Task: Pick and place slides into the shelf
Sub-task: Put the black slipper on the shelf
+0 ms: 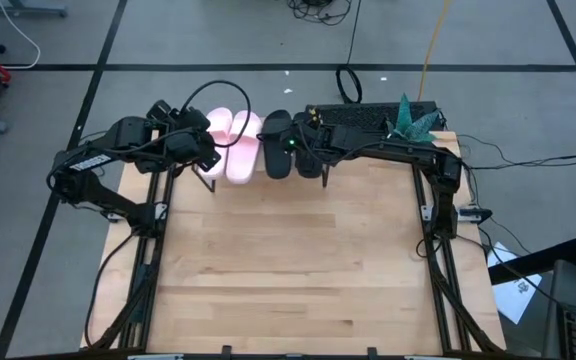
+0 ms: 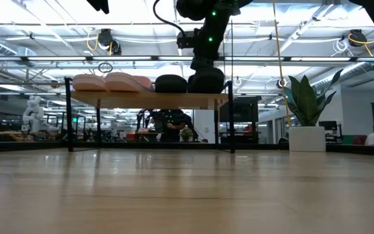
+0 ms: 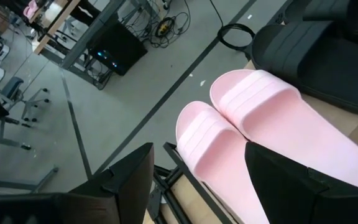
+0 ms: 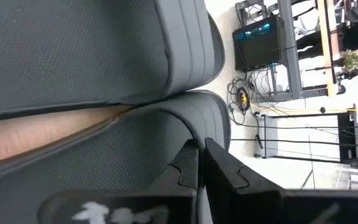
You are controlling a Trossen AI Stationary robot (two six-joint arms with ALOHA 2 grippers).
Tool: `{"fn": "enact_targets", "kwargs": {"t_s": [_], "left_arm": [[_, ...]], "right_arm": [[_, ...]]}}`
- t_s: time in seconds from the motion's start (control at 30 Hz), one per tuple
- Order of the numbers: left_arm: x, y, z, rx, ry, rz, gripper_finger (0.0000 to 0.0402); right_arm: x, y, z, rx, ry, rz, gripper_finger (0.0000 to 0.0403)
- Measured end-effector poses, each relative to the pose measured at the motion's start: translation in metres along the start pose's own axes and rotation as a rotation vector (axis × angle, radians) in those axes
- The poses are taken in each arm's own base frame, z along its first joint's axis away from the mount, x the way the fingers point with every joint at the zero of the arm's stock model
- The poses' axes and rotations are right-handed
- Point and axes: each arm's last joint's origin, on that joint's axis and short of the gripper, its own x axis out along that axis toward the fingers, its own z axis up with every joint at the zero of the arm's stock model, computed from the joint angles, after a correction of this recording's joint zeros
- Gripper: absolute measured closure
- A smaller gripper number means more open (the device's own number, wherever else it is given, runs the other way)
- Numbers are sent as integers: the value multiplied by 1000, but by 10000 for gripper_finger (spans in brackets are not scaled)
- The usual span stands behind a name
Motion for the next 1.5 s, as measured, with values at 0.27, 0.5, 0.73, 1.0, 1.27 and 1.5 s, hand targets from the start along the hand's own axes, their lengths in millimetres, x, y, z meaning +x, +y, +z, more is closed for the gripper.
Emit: {"fn": "enact_targets", "kwargs": {"t_s": [0.27,0.5,0.73,1.0,1.27,1.5], "left_arm": [[0,0,0,-2,0,0,149],[0,0,0,-4,0,-1,149],[0,0,0,-4,0,-1,149],[0,0,0,-3,0,-1,149],[0,0,0,-3,0,-2,149],[0,0,0,-4,0,-2,149]], "right_arm": [[2,-3,-1,-11,4,0,403],[4,-2,-3,9,4,0,403],[12,17,-12,-29,34,11,398],[12,21,-7,-35,-9,-1,353],[12,21,-7,-59,-19,-2,311],[3,15,-6,-56,-46,-2,287]]}}
